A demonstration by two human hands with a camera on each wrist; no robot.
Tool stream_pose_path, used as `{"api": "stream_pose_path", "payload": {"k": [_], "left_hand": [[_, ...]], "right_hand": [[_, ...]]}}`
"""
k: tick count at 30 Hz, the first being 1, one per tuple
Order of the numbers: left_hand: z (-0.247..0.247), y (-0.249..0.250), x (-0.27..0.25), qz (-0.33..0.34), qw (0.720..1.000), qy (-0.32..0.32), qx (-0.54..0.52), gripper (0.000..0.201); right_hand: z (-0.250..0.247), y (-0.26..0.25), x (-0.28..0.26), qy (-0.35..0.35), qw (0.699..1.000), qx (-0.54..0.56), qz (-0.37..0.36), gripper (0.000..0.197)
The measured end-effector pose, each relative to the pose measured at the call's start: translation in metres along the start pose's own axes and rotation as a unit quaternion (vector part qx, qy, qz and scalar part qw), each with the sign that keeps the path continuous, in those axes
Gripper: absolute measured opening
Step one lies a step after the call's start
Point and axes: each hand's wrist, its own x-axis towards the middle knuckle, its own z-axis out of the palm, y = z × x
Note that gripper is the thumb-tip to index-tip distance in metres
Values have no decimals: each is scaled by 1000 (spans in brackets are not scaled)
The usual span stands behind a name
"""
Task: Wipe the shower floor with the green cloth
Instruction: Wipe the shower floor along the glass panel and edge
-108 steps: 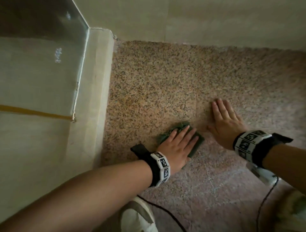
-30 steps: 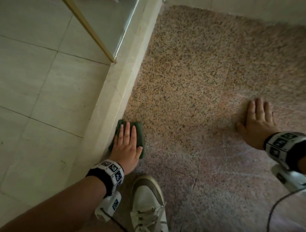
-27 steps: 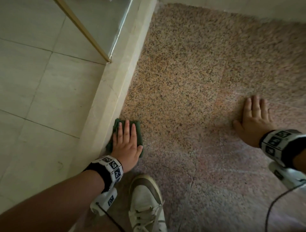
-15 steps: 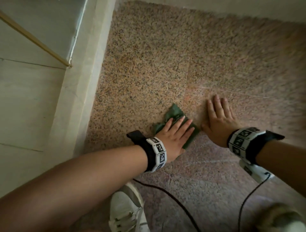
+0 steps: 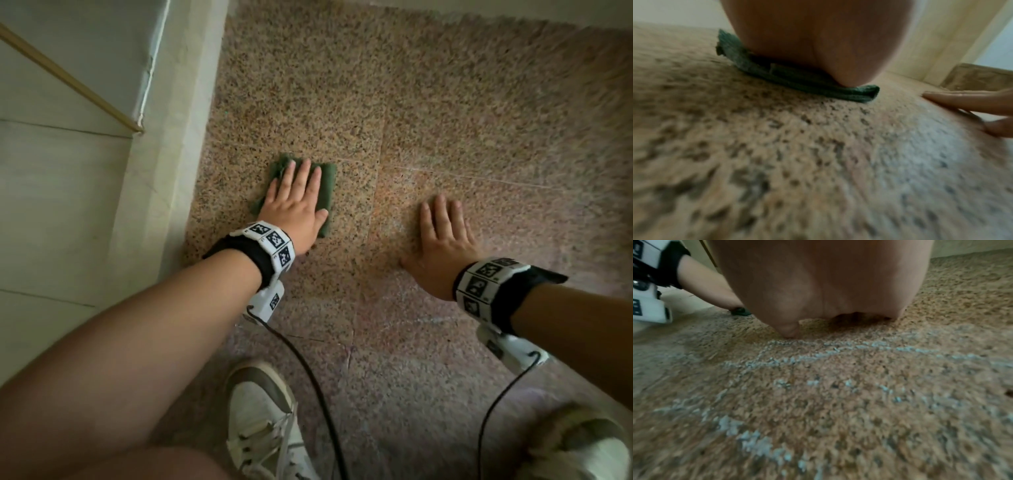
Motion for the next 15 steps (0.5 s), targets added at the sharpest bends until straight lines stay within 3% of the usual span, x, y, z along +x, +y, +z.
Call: {"api": "stream_pose_path", "payload": {"k": [4,10,15], "left_hand": [[3,34,-8,-41,999,-18,-26,76],[39,116,-57,141,986,-82,18,80],[43,110,-46,171,985,-1,37,77]], "right_hand": [[-1,8,-7,-5,999,-20,-31,92],[8,18,-27,20,996,-58,-61,99],[18,27,-43,15,996,-53,-64,102]]}}
